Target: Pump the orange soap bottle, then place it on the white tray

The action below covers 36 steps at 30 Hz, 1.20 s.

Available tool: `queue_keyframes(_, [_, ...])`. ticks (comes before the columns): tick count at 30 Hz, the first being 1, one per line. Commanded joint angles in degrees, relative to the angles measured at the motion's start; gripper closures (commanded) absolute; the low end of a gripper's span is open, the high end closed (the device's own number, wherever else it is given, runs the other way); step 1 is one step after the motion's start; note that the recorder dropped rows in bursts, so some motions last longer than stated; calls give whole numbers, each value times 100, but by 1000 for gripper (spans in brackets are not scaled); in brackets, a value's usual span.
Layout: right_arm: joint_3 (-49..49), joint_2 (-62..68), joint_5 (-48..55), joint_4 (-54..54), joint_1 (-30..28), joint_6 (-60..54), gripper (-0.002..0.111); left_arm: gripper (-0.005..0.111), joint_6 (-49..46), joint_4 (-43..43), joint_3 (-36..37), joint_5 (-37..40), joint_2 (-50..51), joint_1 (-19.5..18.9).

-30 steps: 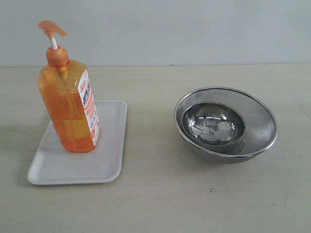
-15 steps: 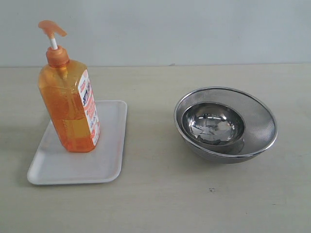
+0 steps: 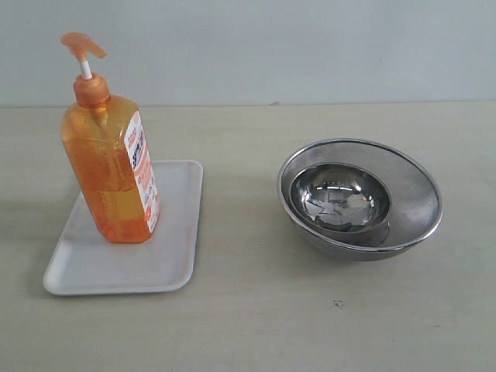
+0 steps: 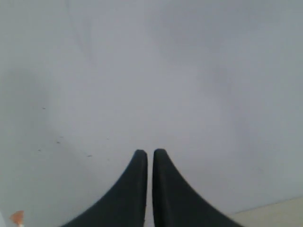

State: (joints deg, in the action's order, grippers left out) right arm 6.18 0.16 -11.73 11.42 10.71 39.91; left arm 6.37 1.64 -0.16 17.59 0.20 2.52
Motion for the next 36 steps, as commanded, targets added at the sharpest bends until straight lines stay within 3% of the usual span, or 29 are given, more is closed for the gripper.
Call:
queue_keyframes(1, [48,-16,896,-1731,-42,-2490,108,102,54,14,16,-24,-20,-18])
queue_keyframes(4, [48,-16,1786,-1885,-42,-3199,108,102,43,14,16,-24,-20,-18])
queue_keyframes(10, [48,-16,3025,-1815,-42,-3444,108,102,43,14,16,-24,-20,-18])
queue_keyframes(18, [-618,-16,2437,-1630,-42,-3468,108,102,43,14,16,-24,-20,-18])
queue_keyframes(36, [-618,-16,3174,-743,-690,-3796,108,102,30,14,16,-24,-20,-18])
